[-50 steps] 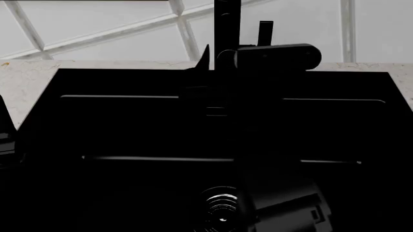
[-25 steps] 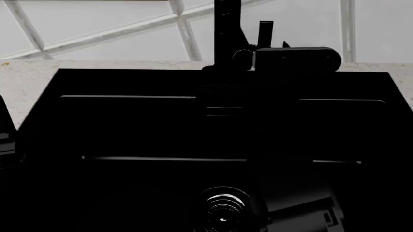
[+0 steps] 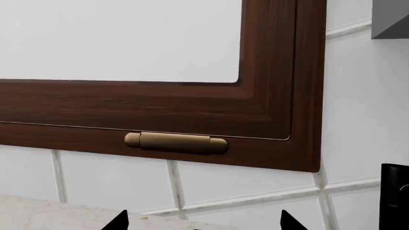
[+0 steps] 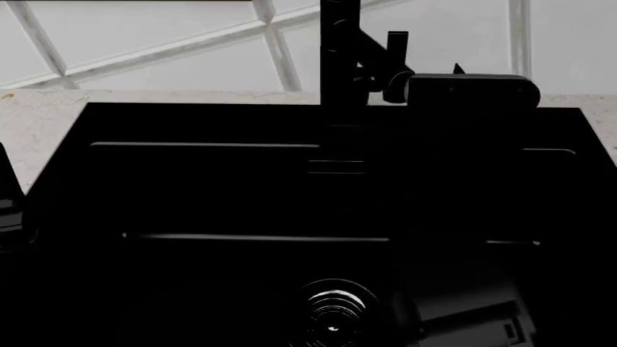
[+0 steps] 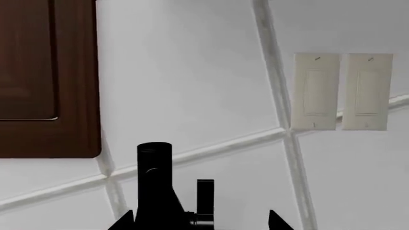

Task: Turn the sink spout to the right.

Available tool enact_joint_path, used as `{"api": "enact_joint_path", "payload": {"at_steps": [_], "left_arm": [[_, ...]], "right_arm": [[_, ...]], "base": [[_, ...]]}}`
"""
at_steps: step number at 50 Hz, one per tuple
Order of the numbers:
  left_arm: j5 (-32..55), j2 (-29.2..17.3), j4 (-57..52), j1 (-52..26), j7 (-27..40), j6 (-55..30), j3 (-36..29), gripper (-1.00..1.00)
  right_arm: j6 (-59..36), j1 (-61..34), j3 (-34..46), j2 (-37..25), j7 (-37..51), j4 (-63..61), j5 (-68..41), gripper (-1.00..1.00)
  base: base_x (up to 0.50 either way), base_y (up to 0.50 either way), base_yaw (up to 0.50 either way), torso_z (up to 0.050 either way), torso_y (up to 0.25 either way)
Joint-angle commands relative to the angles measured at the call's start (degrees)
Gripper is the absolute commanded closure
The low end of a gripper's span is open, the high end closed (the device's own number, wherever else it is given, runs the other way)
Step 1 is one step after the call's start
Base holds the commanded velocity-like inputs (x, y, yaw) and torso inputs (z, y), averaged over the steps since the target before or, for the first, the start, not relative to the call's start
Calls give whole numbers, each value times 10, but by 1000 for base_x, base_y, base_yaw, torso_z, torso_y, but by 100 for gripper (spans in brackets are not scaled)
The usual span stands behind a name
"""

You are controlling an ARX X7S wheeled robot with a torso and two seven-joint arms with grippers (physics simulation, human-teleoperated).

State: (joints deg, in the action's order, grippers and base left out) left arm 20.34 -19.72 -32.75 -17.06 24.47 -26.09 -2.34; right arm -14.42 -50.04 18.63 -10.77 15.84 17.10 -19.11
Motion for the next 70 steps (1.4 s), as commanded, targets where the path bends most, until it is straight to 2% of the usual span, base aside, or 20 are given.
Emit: {"api": "enact_joint_path", "payload": {"at_steps": [1, 17, 58, 70], "left_arm": [[2, -1, -1, 0, 2, 1, -1, -100], [4, -4, 3, -1, 3, 2, -3, -100], [9, -9, 2, -2, 11, -1, -8, -100], [10, -11, 4, -4, 13, 0, -10, -100]], "right_arm": [[3, -1, -5, -9, 8, 7, 2, -100], [12, -13, -9, -19, 14, 30, 7, -100], [95, -84, -17, -13, -3, 192, 20, -100], [169, -140, -17, 6, -31, 348, 30, -100]], "base": [[0, 0, 0, 0, 0], [0, 0, 0, 0, 0], [0, 0, 0, 0, 0], [0, 0, 0, 0, 0]]}}
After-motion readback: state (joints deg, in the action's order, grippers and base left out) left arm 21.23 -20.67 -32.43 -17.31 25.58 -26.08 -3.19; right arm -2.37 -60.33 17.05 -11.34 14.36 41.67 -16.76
